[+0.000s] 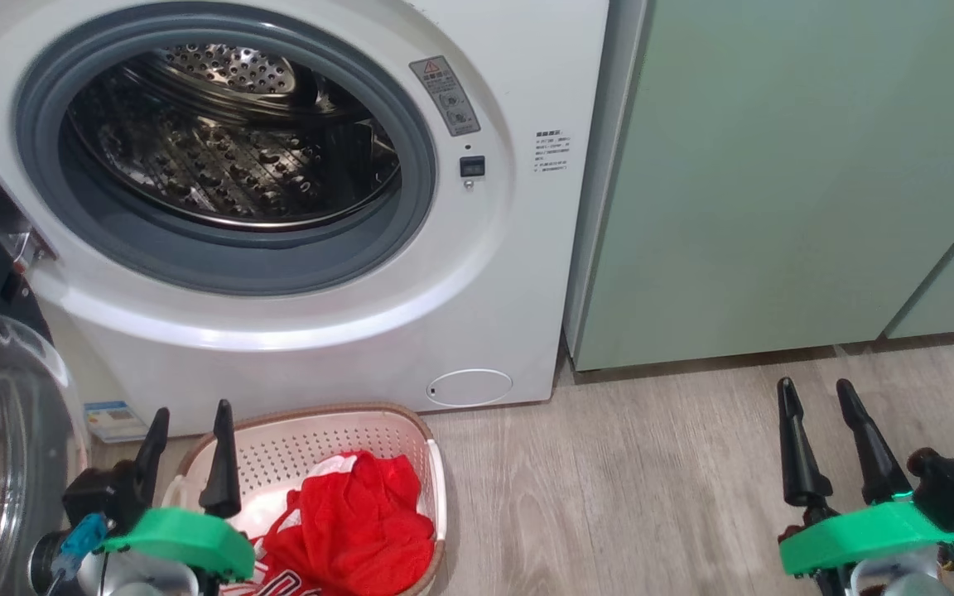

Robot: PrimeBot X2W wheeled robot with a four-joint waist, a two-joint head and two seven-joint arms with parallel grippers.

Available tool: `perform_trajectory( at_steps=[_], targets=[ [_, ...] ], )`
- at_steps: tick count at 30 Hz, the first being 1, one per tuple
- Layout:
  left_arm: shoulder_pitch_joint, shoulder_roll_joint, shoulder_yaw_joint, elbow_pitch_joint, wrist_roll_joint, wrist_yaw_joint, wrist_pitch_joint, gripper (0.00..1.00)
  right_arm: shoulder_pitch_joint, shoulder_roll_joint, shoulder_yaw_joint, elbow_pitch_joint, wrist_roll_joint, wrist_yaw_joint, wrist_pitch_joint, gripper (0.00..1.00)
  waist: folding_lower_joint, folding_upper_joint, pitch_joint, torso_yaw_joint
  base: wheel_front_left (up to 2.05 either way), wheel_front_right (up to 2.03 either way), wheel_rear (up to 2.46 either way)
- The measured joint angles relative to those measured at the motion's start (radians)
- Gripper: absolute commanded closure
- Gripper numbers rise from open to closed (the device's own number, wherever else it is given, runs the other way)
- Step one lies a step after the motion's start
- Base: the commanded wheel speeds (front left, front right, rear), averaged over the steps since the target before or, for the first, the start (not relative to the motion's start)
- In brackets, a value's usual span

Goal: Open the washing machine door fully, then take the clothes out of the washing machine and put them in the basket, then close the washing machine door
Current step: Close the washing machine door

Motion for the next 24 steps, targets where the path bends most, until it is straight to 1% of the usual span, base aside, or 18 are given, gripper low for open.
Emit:
perform_trajectory(
  at_steps=[11,13,18,24],
  targets=[
    [0.0,-0.003,0.004,0.016,0.001,0.0,0.0,0.0,0.0,0.001,-0.003,0.0,0.0,0.0,0.0,0.0,0.0,0.0,0.001,0.002,0.0,0.0,0.0],
    [0.0,-0.003,0.006,0.019,0.01,0.0,0.0,0.0,0.0,0.001,-0.003,0.0,0.0,0.0,0.0,0.0,0.0,0.0,0.001,0.004,-0.58,0.58,0.0],
    [-0.001,-0.003,0.008,0.019,0.01,0.0,0.0,0.0,0.0,0.001,-0.003,0.001,0.0,0.0,0.0,0.0,0.0,0.0,0.004,0.007,-1.06,1.06,0.0],
    [-0.003,-0.004,0.008,0.026,0.011,-0.001,0.0,0.0,0.0,0.003,-0.002,0.003,0.0,0.0,0.0,0.0,0.0,0.0,0.006,0.007,-1.8,1.8,0.0]
  ],
)
